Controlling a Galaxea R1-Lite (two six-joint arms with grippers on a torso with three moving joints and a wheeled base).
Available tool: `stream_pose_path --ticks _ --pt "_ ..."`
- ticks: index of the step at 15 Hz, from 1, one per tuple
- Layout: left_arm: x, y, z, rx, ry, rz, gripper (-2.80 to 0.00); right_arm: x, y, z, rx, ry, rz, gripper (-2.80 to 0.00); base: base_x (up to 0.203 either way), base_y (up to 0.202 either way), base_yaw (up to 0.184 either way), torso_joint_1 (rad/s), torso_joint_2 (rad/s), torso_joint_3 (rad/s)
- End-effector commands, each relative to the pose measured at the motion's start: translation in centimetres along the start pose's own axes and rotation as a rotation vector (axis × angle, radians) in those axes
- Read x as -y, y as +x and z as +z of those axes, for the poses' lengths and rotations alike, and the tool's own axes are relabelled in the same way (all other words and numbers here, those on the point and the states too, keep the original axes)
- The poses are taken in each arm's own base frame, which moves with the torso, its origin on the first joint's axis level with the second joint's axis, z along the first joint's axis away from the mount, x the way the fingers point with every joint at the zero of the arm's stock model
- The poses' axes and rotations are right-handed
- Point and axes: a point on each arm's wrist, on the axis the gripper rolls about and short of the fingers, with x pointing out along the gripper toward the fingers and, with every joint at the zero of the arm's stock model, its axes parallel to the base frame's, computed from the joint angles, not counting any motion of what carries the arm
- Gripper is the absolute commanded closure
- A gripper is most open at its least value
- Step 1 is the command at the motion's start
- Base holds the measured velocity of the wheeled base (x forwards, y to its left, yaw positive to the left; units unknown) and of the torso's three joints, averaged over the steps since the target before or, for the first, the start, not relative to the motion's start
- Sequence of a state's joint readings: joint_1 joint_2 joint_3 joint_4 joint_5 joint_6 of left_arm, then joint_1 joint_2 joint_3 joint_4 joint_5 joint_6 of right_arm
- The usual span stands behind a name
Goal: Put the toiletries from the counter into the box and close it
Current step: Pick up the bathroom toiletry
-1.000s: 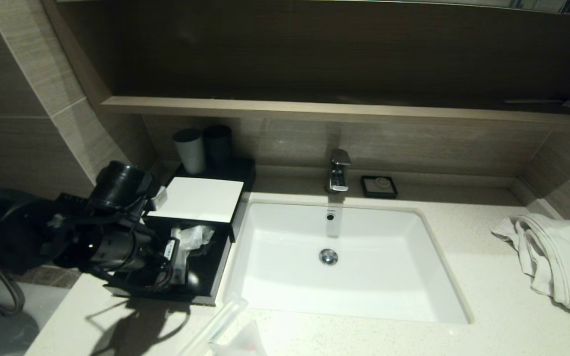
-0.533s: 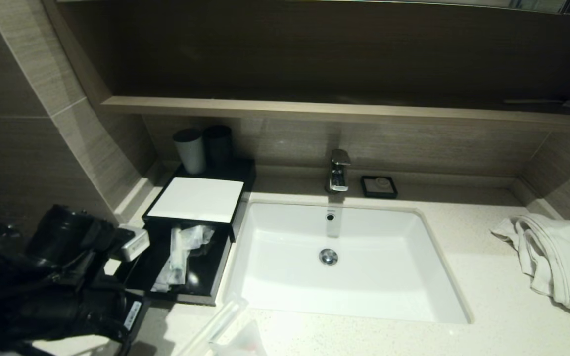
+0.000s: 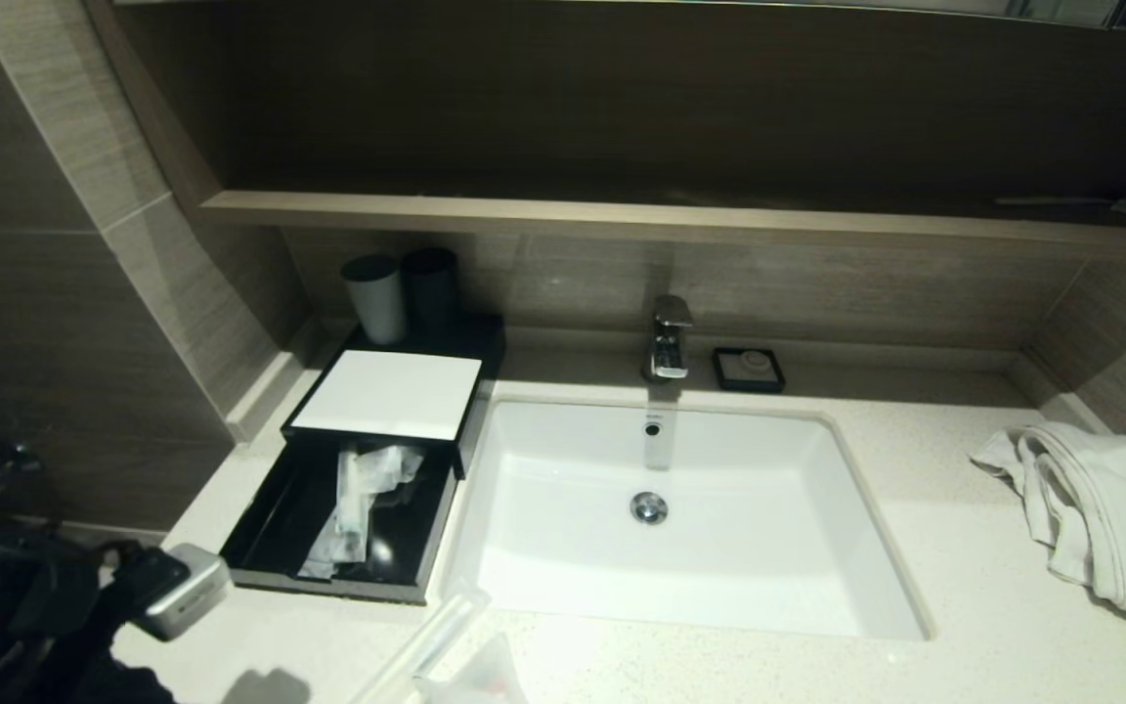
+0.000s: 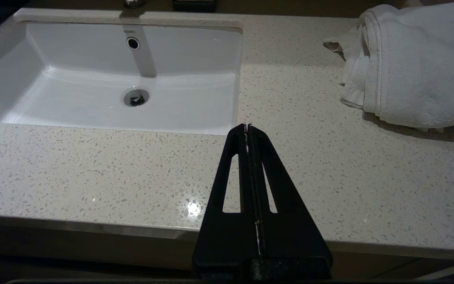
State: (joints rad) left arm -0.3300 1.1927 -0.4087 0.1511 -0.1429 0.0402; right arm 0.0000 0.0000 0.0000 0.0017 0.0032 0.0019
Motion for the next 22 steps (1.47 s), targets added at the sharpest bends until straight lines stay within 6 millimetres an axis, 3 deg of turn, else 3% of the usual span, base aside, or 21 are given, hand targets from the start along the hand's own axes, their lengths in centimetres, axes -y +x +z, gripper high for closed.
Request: stream_pose_path --ticks 1,8,22 --pt "0.1 -0.6 -1.1 0.02 0.003 -0.004 0.0 0.0 0.0 0.0 0.0 0.0 0.0 0.0 0.0 0.0 0.0 0.0 0.0 0.0" --pt "0.1 0.5 -3.8 -0.011 0.098 -0.008 0.0 0.0 0.0 0.0 0.0 0.0 0.0 0.0 0.0 0.0 0.0 0.0 0.0 0.0" --pt "-0.1 2.7 -3.9 -0.053 0.096 -0.047 0.0 0.0 0.0 0.0 0.0 0.0 0.0 0.0 0.0 0.0 0.0 0.0 0.0 0.0"
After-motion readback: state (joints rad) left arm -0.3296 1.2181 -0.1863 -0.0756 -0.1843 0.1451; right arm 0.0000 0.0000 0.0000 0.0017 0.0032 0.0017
